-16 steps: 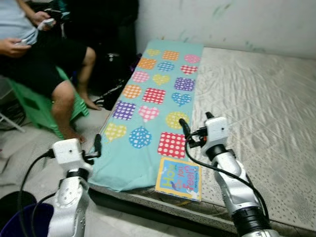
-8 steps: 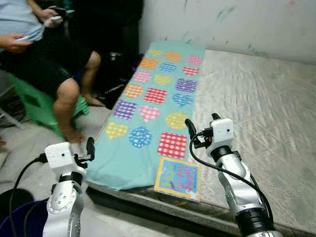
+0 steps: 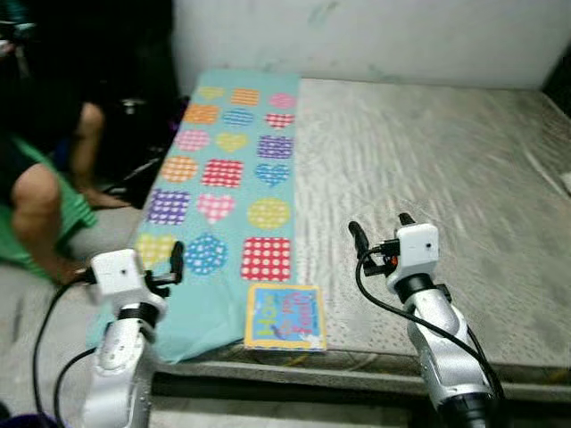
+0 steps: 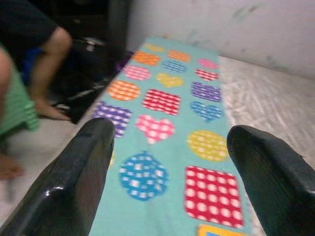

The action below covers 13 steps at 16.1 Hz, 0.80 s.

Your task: Clean up the room

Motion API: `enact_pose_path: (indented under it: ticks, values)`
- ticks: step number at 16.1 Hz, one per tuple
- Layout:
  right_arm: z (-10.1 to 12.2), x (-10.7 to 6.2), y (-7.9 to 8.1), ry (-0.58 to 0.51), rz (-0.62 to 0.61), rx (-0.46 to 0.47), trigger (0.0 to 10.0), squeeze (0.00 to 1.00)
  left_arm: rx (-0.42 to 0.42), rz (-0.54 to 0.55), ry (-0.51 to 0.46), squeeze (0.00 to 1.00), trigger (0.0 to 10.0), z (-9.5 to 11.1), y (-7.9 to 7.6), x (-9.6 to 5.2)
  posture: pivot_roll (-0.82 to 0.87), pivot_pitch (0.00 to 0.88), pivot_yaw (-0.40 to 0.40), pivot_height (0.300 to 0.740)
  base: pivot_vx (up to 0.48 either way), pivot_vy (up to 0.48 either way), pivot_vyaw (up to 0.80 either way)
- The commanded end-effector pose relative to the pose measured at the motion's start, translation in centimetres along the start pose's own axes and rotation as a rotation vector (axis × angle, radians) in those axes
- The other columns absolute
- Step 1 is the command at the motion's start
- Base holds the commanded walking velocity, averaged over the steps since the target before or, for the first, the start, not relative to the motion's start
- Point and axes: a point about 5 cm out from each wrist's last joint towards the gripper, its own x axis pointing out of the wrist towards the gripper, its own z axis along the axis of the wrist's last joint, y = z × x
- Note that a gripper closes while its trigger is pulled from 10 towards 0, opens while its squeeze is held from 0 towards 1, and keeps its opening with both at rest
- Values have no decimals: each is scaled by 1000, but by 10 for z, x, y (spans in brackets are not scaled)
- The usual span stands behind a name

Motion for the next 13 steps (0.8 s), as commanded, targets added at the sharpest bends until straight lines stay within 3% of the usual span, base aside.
enact_pose_path:
  ticks: [1, 8, 13]
  values:
    - [2, -2, -3, -3, 1, -5, 10000, 0, -2, -9, 8, 0, 10000, -1, -1, -2, -114, 47, -8, 740, 0, 0, -800]
    - [2, -5, -1, 0, -8, 8, 10000, 0, -1, -29, 14, 0, 10000, -2, -1, -8, -100, 60, 6, 740, 0, 0, -788]
    - [1, -4, 0, 5, 4, 18, 10000, 0, -2, -16, 14, 0, 10000, -2, 0, -11, -92, 72, -4, 740, 0, 0, -98]
